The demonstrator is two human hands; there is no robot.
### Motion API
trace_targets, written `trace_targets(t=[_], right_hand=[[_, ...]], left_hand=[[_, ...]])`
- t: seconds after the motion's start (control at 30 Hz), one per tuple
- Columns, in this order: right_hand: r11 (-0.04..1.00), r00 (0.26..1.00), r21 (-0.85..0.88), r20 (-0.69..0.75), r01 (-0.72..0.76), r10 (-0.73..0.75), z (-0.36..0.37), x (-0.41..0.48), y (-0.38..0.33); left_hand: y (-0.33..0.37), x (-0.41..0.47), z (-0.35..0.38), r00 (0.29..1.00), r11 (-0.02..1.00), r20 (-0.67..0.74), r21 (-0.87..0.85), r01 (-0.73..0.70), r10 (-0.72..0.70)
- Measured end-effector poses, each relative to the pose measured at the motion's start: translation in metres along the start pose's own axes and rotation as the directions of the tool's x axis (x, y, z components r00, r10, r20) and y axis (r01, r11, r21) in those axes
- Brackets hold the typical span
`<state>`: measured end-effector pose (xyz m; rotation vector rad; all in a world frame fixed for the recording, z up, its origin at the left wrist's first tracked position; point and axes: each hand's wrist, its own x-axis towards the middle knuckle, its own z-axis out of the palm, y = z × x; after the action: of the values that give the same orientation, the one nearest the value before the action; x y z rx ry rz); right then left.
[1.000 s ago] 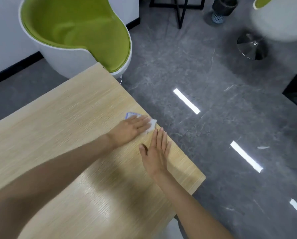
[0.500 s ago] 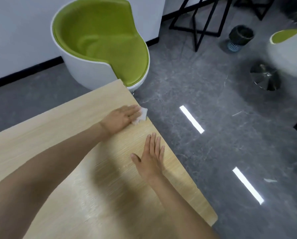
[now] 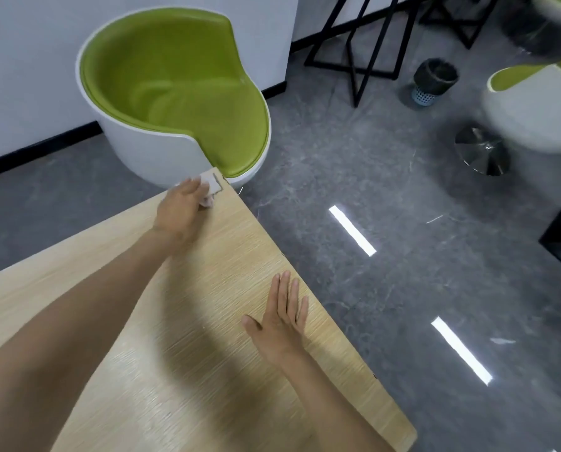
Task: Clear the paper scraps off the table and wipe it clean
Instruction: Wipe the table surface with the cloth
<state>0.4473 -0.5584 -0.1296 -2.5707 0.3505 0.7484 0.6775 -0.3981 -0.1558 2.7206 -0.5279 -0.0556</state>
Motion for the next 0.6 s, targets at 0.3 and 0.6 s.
trace_targets(t=[0.3, 0.6], right_hand=[[0.999, 0.996, 0.038, 0.089, -0.025, 0.021, -0.005, 0.001, -0.003], [1.000, 0.997, 0.014, 0.072, -0.001, 0.000, -0.002, 0.003, -0.001]], left_hand=[[0.016, -0.017, 0.006, 0.808, 0.786, 0.072, 0.200, -0.585, 0.584], [0.063, -0.020, 0.022, 0.854, 0.864, 0.170, 0.031, -0.503, 0.492]])
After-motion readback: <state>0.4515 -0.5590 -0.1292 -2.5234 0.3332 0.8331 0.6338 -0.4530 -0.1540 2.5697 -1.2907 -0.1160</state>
